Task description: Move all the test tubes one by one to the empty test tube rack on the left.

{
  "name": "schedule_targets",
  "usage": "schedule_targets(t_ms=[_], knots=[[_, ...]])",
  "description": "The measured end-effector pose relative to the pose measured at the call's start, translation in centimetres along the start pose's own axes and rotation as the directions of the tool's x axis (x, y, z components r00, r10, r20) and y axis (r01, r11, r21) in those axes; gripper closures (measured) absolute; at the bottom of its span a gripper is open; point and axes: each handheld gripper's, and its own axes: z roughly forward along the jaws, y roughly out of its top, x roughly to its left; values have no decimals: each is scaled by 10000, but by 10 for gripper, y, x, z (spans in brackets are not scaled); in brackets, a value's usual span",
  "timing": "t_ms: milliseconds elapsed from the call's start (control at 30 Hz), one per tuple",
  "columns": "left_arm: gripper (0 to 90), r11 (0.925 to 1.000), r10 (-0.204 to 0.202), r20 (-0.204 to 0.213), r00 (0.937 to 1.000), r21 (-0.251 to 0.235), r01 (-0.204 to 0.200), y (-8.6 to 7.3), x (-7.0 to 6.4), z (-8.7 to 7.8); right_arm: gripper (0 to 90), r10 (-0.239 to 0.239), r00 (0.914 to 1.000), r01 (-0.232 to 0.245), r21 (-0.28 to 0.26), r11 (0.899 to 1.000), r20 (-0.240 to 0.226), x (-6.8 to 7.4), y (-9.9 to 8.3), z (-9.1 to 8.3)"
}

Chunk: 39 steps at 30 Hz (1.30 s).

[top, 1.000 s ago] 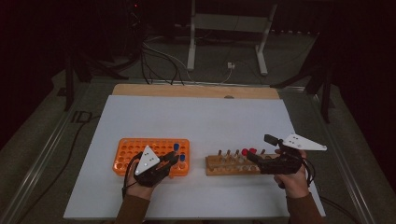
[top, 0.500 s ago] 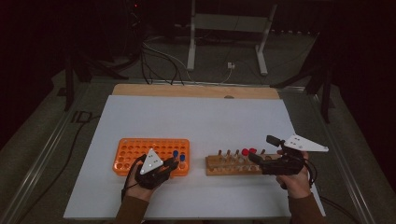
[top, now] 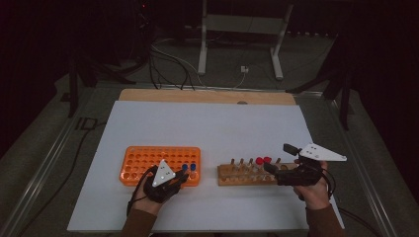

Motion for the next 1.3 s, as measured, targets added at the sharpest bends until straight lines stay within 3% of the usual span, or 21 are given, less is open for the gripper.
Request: schedule_targets(t_ms=[133, 300, 433, 533, 633, 733, 967, 1300], knots=[[771, 9999, -131, -44, 9999, -96, 131, 0, 1, 0, 5, -59, 10000, 59, 53, 10000, 41, -1, 0, 0], [656, 9942, -561, 63, 9984, -912, 564, 3, 10, -11, 5, 30, 10000, -30, 104, 9999, -36, -4, -2, -1], [582, 9801, -985, 556, 9936, -1673, 1065, 6, 14, -20, 5, 43, 10000, -41, 251, 9997, -56, -6, -3, 0], [526, 9716, -1139, 696, 9910, -2004, 1257, 8, 16, -26, 21, -36, 10000, 38, 378, 9993, -48, -8, -5, 1], [444, 9583, -1489, 803, 9856, -2341, 1639, 10, 19, -31, 59, -32, 9999, 37, 501, 9987, -106, -10, -7, 1], [361, 9460, -1805, 731, 9809, -2600, 1934, 11, 21, -36, 159, 76, 9994, -54, 641, 9979, -345, -13, -10, 2], [166, 9399, -2192, 116, 9756, -2659, 2143, 13, 25, -38, 371, -278, 9985, 324, 995, 9945, -467, -15, -16, 5], [32, 9314, -2498, -95, 9683, -2757, 2376, 14, 27, -38, 633, -1075, 9924, 1157, 1590, 9805, -591, -11, -28, 17]])
